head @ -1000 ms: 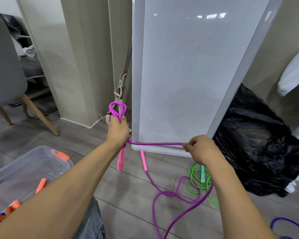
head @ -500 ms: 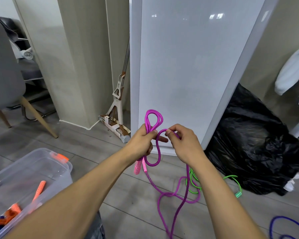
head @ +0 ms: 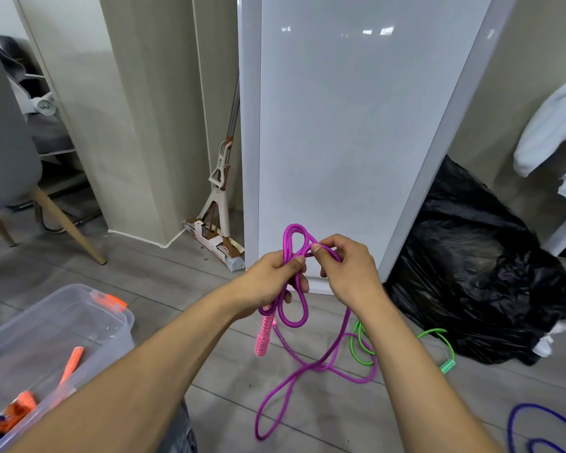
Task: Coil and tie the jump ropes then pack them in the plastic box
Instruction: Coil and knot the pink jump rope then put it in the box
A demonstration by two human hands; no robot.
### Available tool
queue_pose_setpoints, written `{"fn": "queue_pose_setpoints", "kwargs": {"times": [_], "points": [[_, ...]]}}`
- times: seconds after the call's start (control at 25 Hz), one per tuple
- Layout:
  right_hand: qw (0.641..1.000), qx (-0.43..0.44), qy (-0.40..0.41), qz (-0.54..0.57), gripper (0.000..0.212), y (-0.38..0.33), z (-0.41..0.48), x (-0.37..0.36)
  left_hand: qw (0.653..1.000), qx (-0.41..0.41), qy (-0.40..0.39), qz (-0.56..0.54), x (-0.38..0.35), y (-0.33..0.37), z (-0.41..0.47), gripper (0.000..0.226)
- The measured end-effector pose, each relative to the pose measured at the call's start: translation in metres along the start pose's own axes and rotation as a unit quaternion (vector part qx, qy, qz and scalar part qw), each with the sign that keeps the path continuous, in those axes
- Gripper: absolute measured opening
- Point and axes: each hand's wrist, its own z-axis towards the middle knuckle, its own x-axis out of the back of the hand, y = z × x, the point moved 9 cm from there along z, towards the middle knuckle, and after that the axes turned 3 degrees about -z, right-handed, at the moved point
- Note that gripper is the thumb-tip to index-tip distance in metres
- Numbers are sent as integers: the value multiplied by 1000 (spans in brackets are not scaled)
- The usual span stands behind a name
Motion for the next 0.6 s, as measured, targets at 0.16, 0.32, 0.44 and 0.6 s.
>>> {"fn": "queue_pose_setpoints", "kwargs": {"times": [0.16, 0.32, 0.44, 0.6], "points": [[998, -26, -47, -28, 18, 7, 1, -10, 995, -1, 41, -87, 9, -5, 7, 19], [989, -61, -101, -90, 22, 22, 2, -13, 983, 12, 172, -66, 41, -14, 11, 19], [976, -112, -74, -174, 35, 42, 4, 6, 951, 10, 293, -100, 78, -24, 8, 21], [982, -101, 22, -159, 33, 35, 10, 32, 913, 36, 374, -159, 101, -39, 4, 21]]}}
